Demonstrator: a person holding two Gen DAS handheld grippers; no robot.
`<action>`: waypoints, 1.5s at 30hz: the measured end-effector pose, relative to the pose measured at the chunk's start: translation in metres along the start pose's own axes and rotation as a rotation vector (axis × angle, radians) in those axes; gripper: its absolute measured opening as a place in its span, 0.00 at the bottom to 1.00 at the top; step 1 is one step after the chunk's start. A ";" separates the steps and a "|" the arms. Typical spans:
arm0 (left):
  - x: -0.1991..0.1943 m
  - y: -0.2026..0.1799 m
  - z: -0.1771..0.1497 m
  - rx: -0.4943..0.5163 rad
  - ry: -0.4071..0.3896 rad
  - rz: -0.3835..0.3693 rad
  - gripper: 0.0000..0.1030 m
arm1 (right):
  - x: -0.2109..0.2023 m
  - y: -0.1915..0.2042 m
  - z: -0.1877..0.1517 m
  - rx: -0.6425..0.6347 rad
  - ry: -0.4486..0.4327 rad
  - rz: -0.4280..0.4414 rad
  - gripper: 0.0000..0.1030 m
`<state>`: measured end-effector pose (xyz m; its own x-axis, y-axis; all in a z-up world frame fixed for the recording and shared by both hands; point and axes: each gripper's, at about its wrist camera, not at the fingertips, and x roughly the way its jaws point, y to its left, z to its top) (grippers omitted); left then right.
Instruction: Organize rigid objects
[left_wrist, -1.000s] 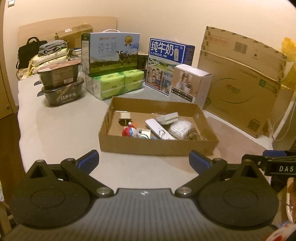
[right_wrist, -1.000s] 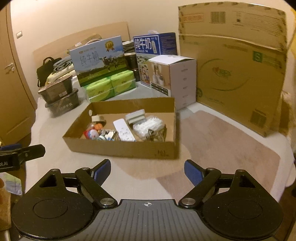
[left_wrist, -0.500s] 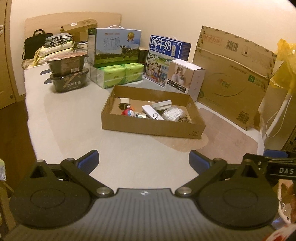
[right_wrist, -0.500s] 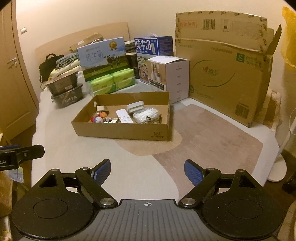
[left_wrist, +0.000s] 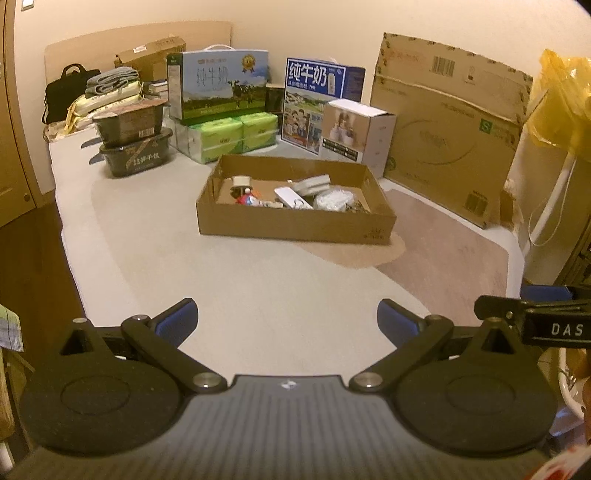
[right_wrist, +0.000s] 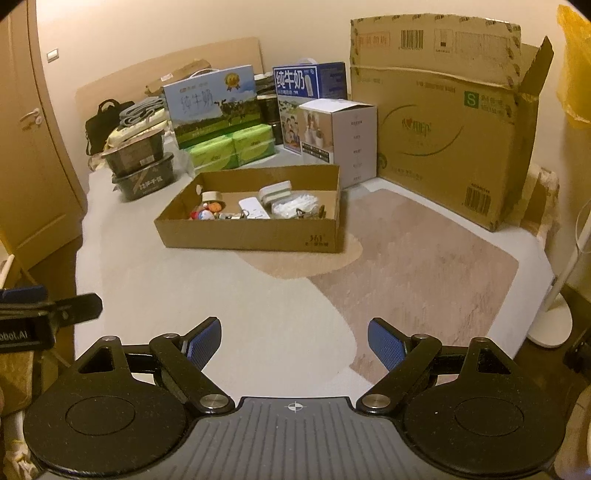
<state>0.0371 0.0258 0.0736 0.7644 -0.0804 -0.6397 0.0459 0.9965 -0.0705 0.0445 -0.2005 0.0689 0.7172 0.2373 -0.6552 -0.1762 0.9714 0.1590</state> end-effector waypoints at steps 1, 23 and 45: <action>0.000 -0.001 -0.002 -0.003 0.005 -0.001 0.99 | -0.001 -0.001 -0.001 0.001 0.003 0.002 0.84; 0.000 -0.002 -0.025 0.006 0.054 0.025 1.00 | -0.003 0.013 -0.024 -0.020 0.040 0.018 0.84; 0.004 -0.007 -0.026 0.020 0.062 0.020 1.00 | -0.002 0.010 -0.024 -0.020 0.044 0.013 0.84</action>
<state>0.0233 0.0175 0.0515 0.7238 -0.0612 -0.6873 0.0445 0.9981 -0.0420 0.0248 -0.1910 0.0544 0.6842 0.2492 -0.6854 -0.1988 0.9679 0.1535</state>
